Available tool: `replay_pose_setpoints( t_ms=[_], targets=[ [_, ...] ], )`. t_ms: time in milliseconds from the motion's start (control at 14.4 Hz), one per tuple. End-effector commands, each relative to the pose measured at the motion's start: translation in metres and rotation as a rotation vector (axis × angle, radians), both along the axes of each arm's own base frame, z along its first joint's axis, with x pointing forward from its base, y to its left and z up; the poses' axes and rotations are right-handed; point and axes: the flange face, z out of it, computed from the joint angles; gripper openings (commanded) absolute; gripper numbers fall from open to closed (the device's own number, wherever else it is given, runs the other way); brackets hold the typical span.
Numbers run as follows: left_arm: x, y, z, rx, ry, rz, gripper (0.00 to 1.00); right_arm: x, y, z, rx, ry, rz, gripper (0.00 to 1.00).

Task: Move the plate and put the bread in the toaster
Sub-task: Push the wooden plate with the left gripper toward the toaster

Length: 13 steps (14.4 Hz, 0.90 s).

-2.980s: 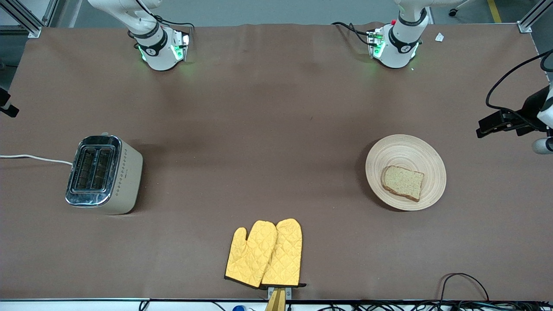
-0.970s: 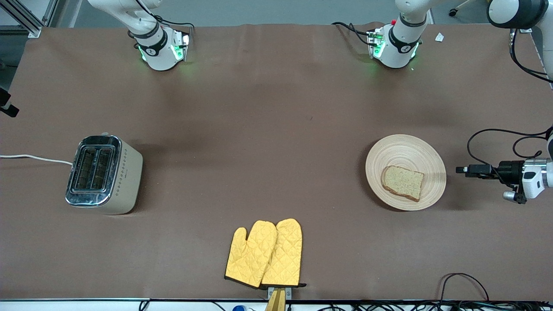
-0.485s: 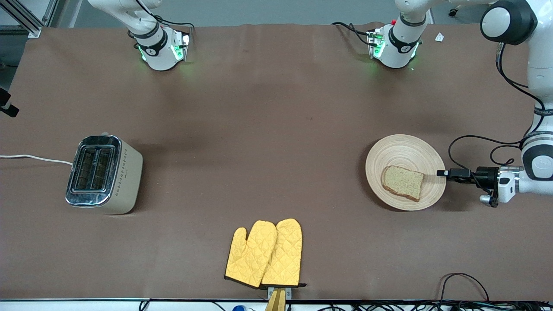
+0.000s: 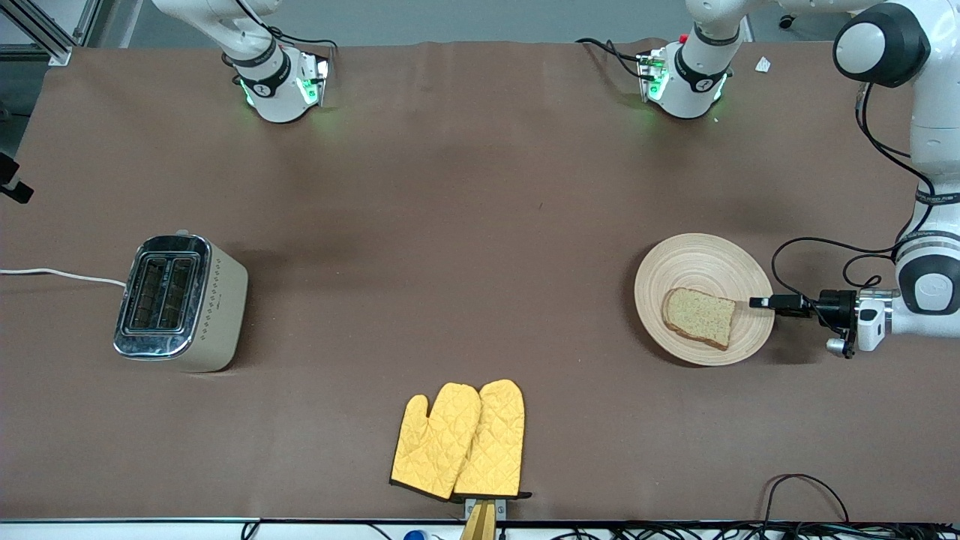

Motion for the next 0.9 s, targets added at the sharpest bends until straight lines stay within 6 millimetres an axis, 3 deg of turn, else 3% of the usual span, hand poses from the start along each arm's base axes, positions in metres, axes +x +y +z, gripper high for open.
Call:
replay_pose_setpoints(
  t_ms=[0, 416, 554, 624, 832],
  targets=[
    [0.003, 0.006, 0.005, -0.036, -0.041, 0.007, 0.00, -0.001, 0.001, 0.003, -0.009, 0.001, 0.008, 1.00],
    [0.002, -0.007, 0.006, -0.145, -0.013, 0.035, 0.00, 0.000, 0.002, 0.002, -0.010, 0.001, 0.009, 1.00],
    [0.008, -0.024, 0.016, -0.203, 0.000, 0.053, 0.00, 0.000, 0.002, 0.002, -0.010, 0.001, 0.009, 1.00],
    [0.012, -0.038, 0.018, -0.205, 0.025, 0.050, 0.00, 0.000, 0.002, 0.002, -0.010, 0.001, 0.009, 1.00],
    [0.035, -0.120, 0.033, -0.212, 0.121, 0.007, 0.00, 0.000, 0.002, 0.002, -0.010, 0.001, 0.009, 1.00]
  ],
)
